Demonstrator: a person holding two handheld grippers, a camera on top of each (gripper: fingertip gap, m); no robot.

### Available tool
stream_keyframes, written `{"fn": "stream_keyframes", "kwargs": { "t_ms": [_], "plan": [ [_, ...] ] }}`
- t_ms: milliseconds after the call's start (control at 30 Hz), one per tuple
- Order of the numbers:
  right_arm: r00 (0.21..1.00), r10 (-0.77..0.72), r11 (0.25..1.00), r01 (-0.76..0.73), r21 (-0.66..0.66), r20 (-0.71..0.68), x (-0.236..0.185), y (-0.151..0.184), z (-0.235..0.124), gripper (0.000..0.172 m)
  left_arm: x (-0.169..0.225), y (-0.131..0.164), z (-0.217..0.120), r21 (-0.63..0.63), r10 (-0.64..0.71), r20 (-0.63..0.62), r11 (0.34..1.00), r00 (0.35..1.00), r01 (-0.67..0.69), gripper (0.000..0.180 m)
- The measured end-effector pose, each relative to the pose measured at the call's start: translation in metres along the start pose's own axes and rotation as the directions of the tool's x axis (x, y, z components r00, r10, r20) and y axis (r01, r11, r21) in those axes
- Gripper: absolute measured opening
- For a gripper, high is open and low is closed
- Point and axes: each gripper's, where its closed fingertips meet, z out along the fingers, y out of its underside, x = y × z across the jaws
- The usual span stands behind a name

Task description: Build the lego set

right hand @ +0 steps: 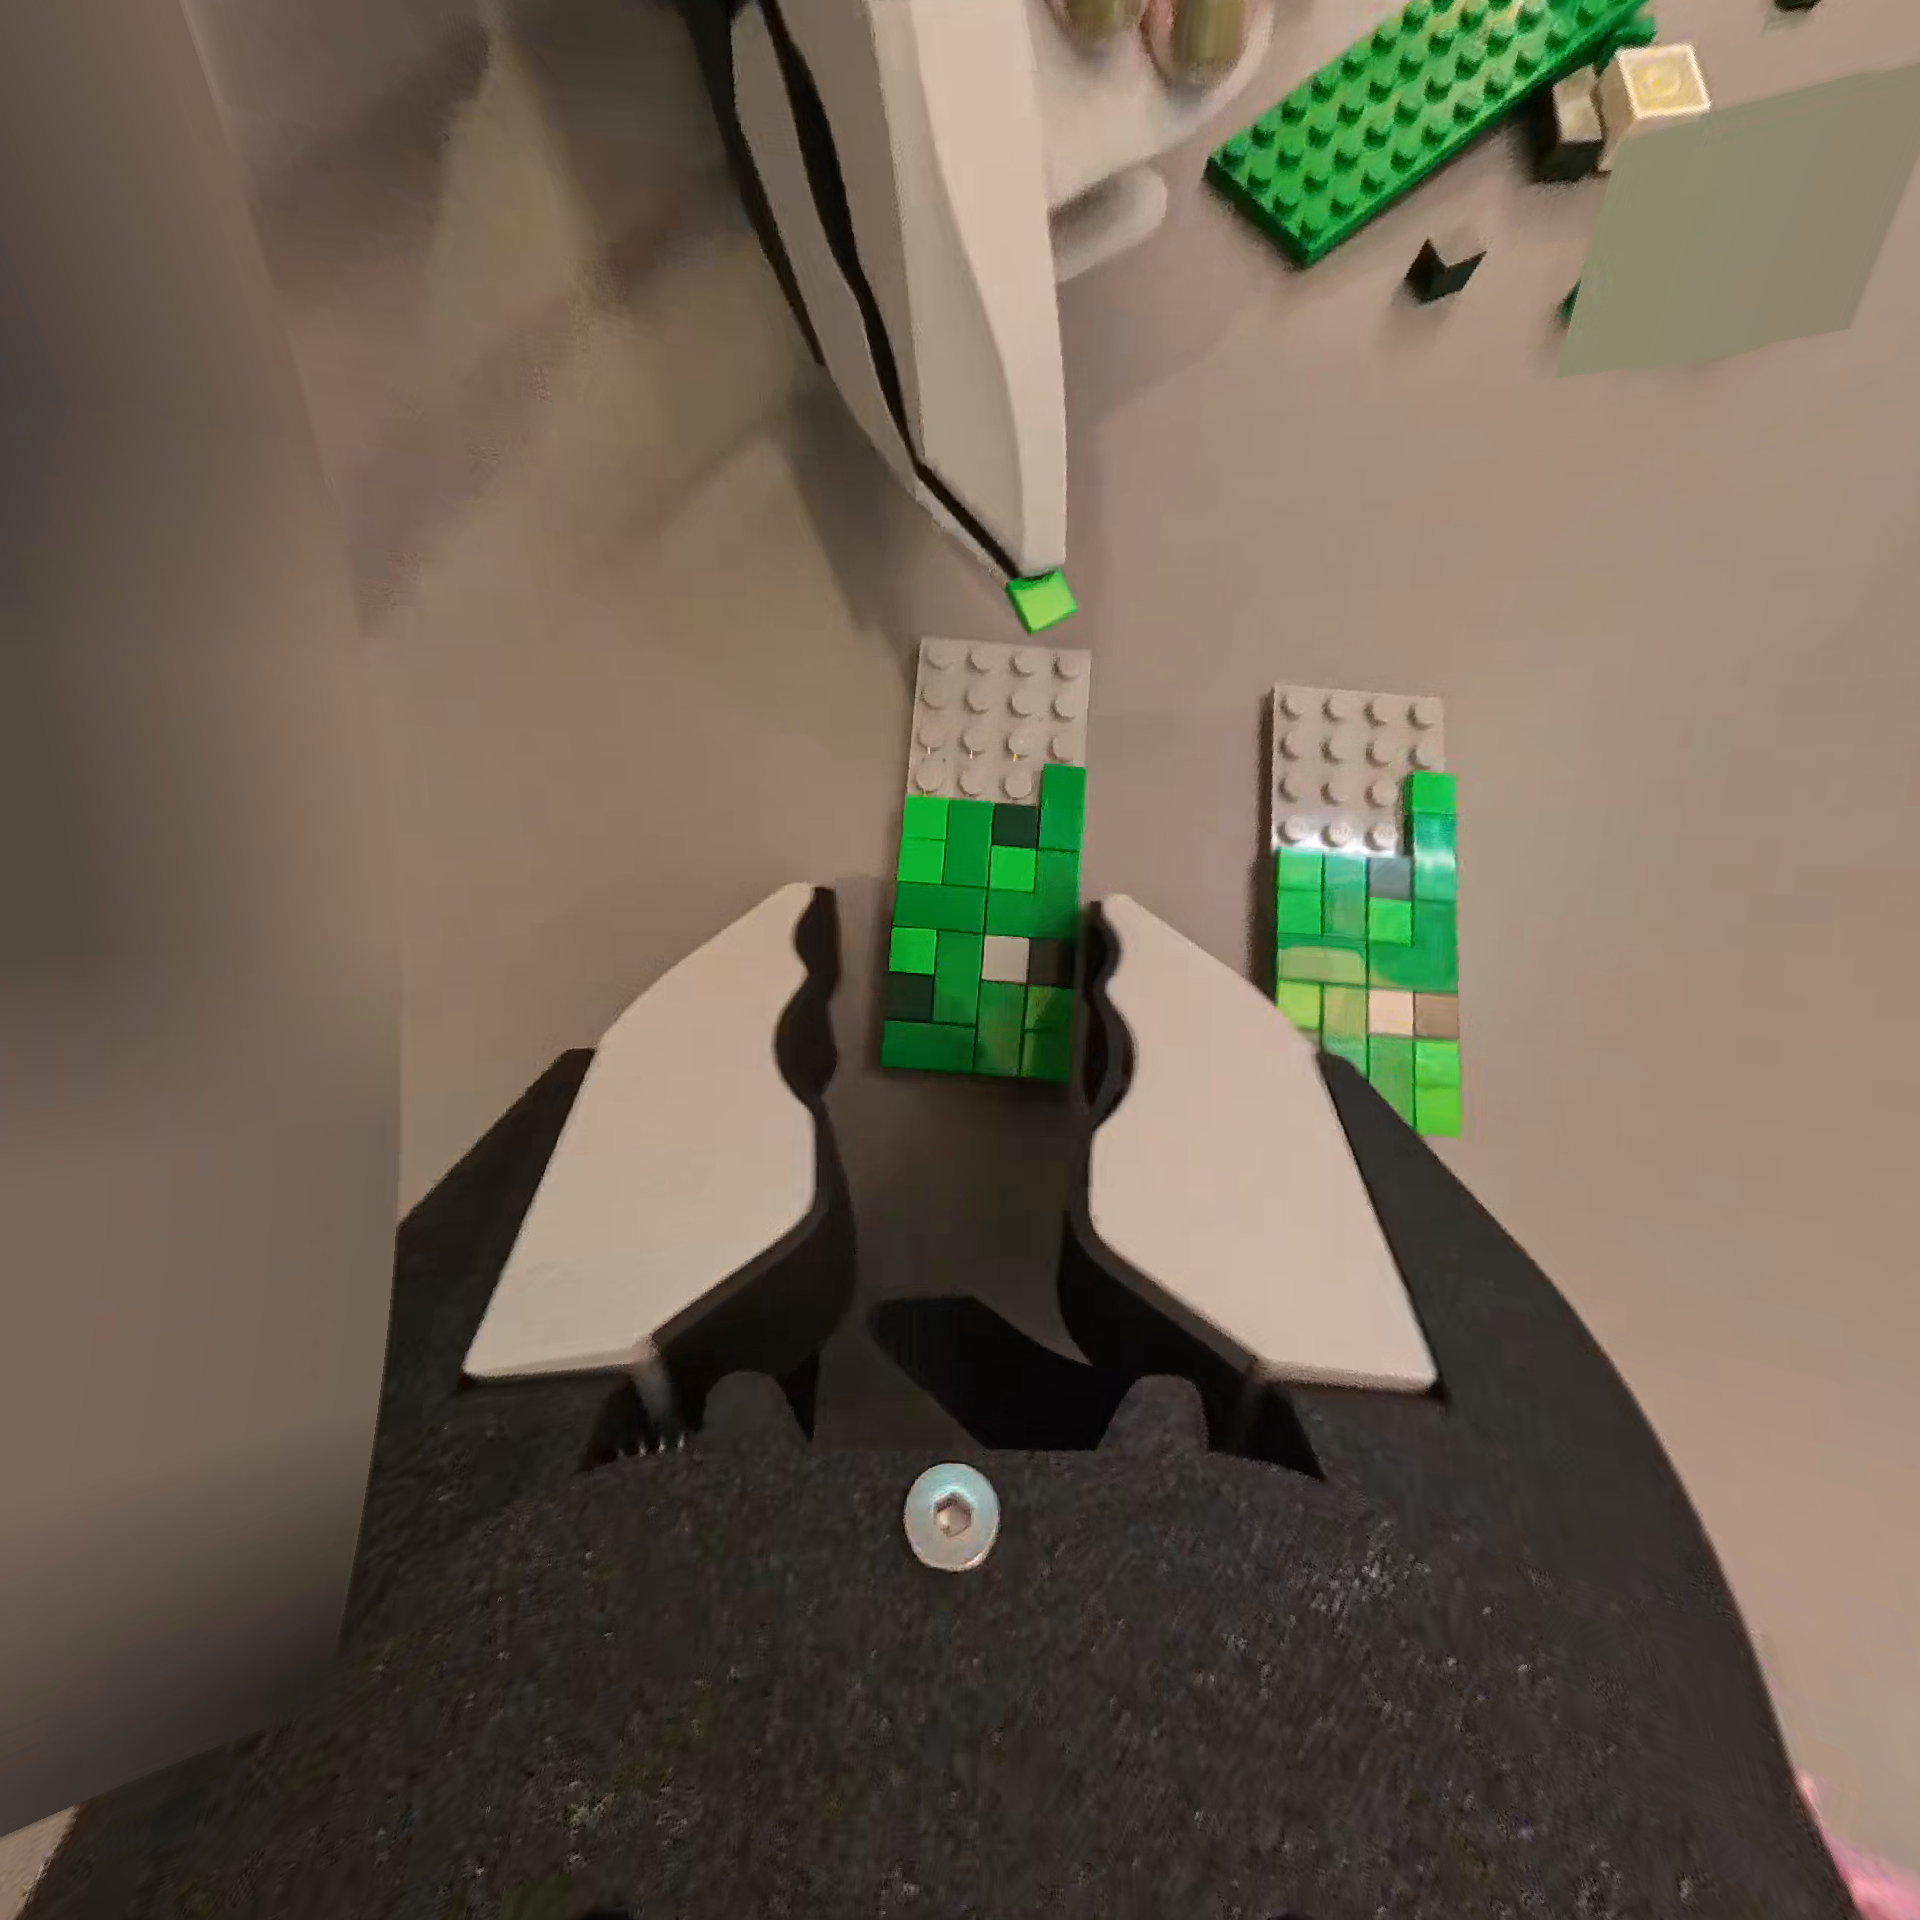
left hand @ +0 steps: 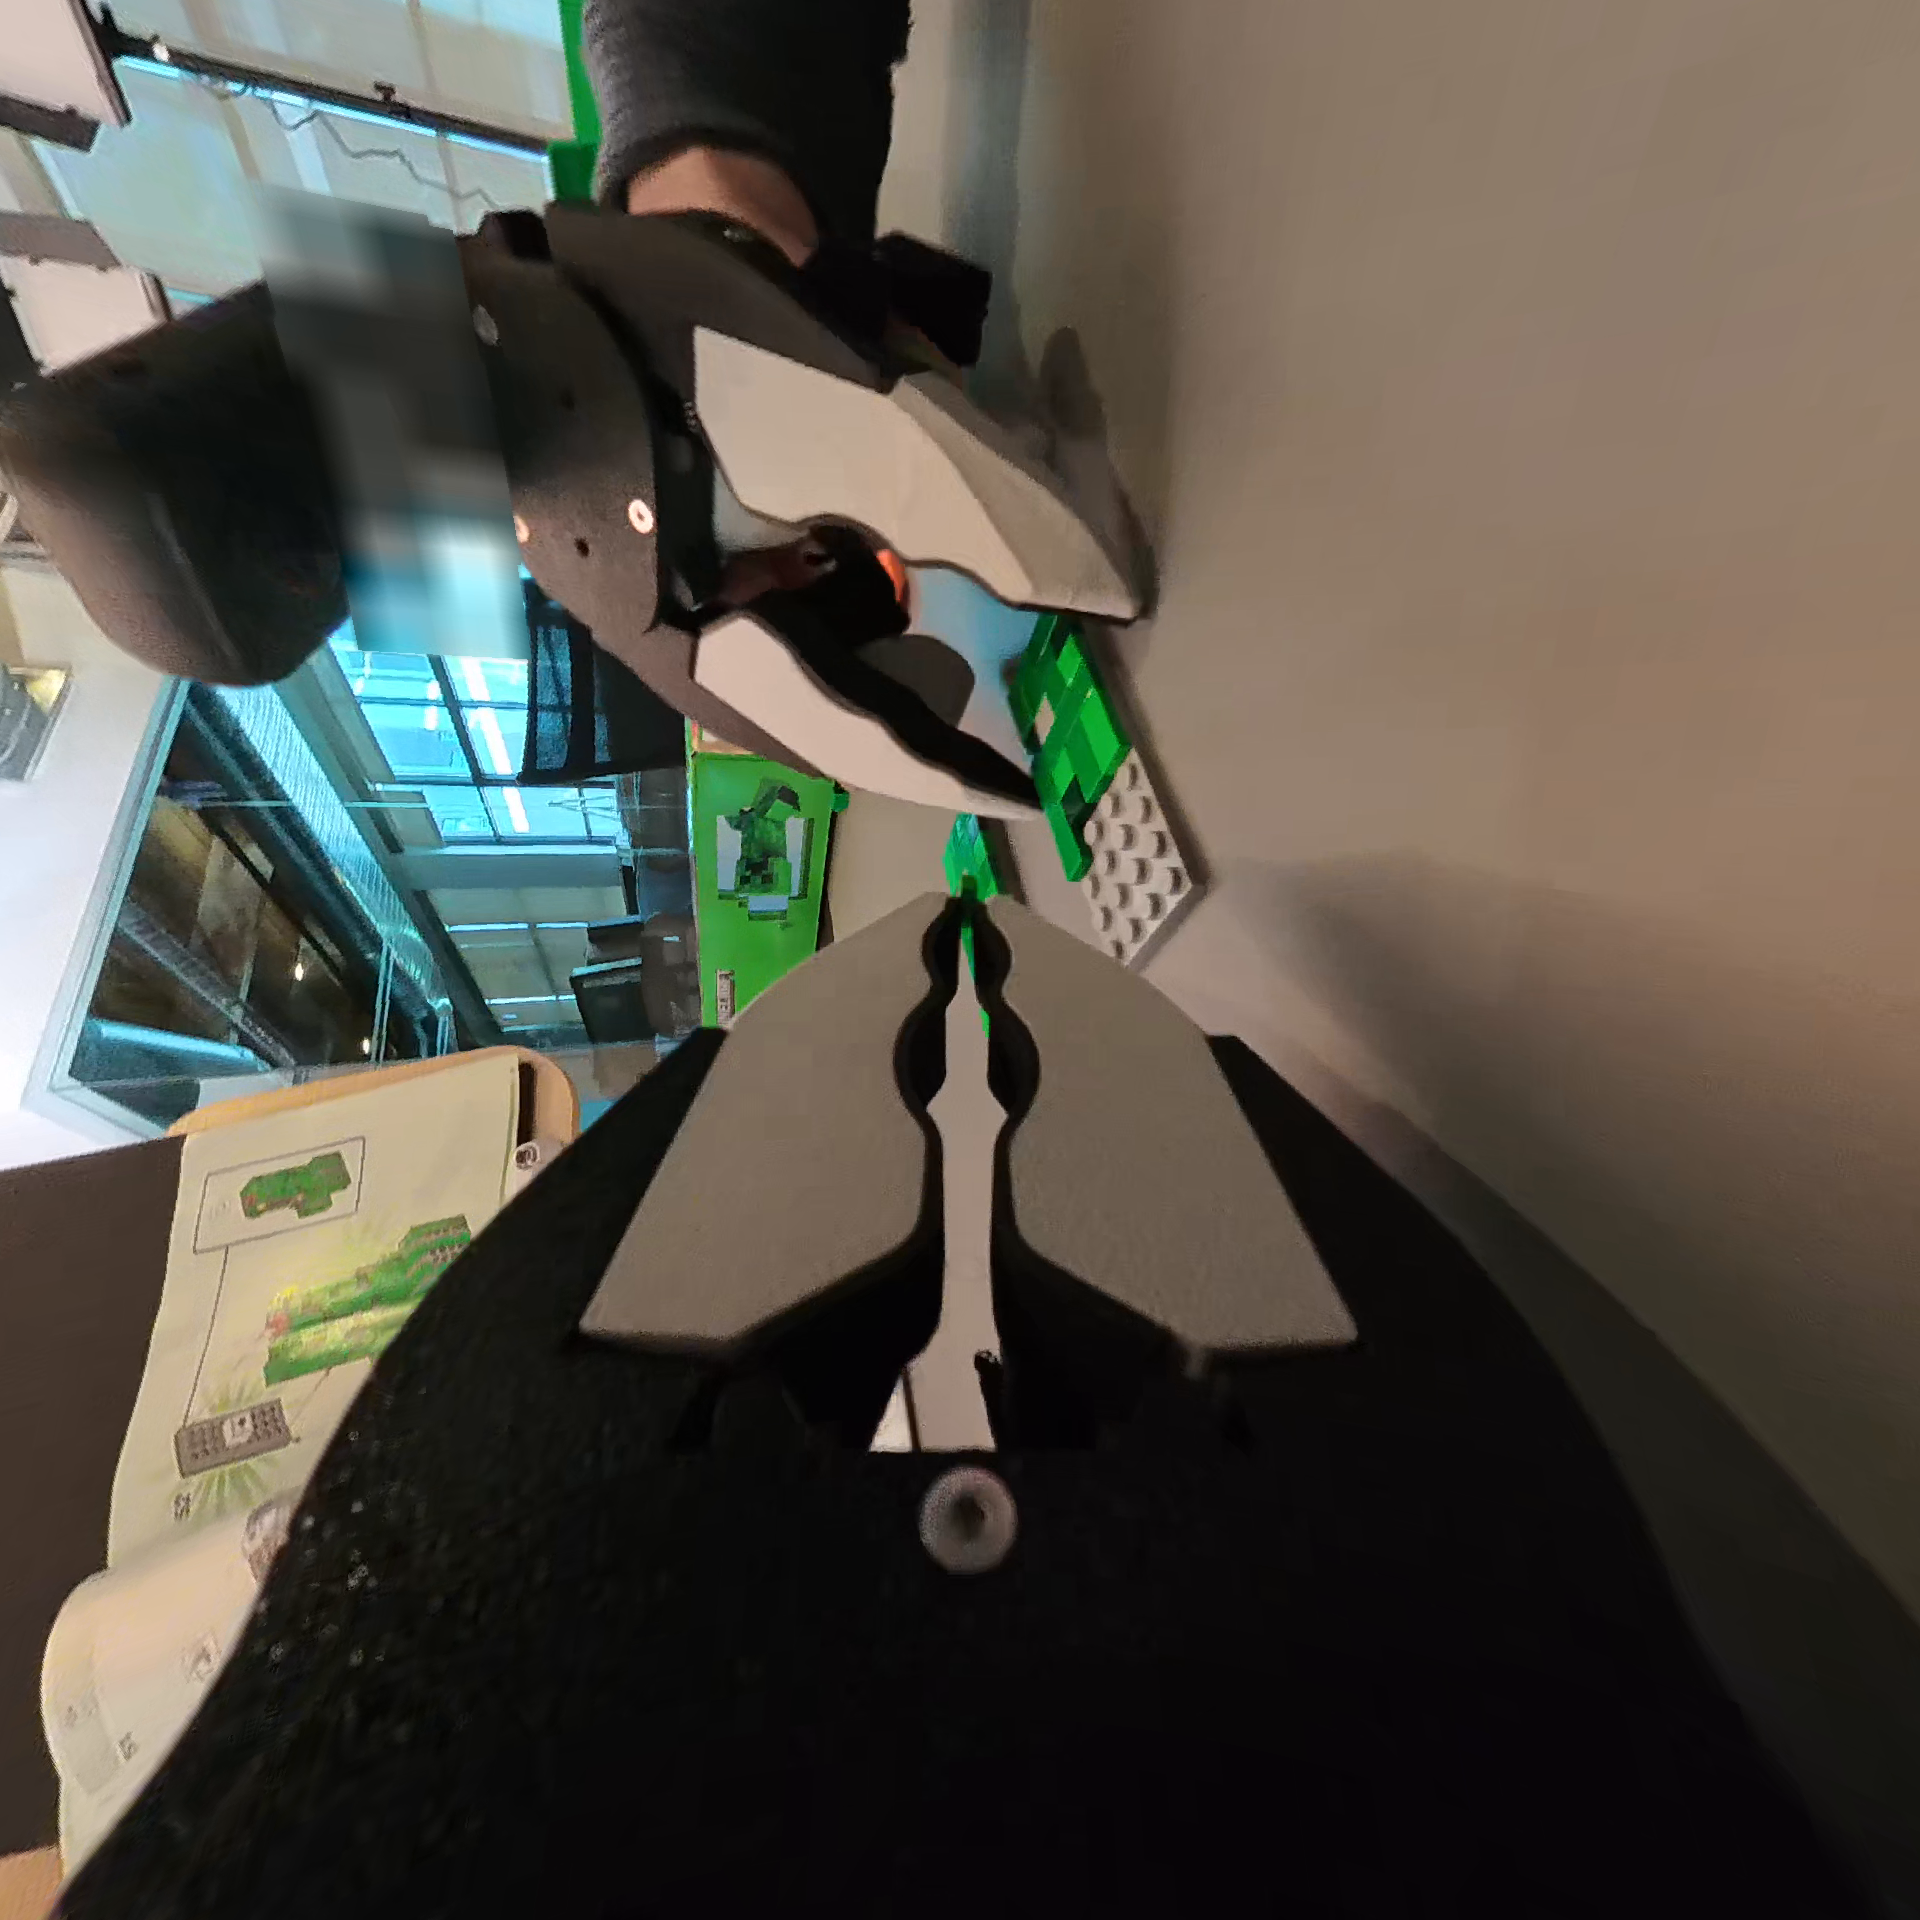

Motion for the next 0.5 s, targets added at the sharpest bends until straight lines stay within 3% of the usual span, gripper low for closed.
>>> {"fn": "stream_keyframes", "kwargs": {
  "t_ms": [67,167,267,500],
  "plan": [
    [1.000,-0.022,1.000,0.022,-0.015,0.017,0.000,0.000,0.001,0.033,0.001,-0.001,-0.001,0.013,0.006,-0.011,1.000,1.000,-0.006,0.002],
    [0.996,-0.061,0.998,0.062,-0.003,0.069,-0.002,-0.001,0.002,0.033,0.003,-0.008,-0.003,0.051,-0.007,-0.049,0.999,0.999,0.010,0.001],
    [0.982,-0.130,0.991,0.126,0.044,0.135,-0.008,-0.003,0.003,0.033,0.017,-0.013,-0.004,0.071,0.006,-0.172,0.997,0.985,0.006,0.002],
    [0.963,-0.135,0.986,0.107,0.128,0.232,-0.021,-0.014,0.004,0.033,0.009,-0.018,-0.006,0.085,-0.008,-0.167,0.996,0.986,0.022,0.002]
  ]
}}
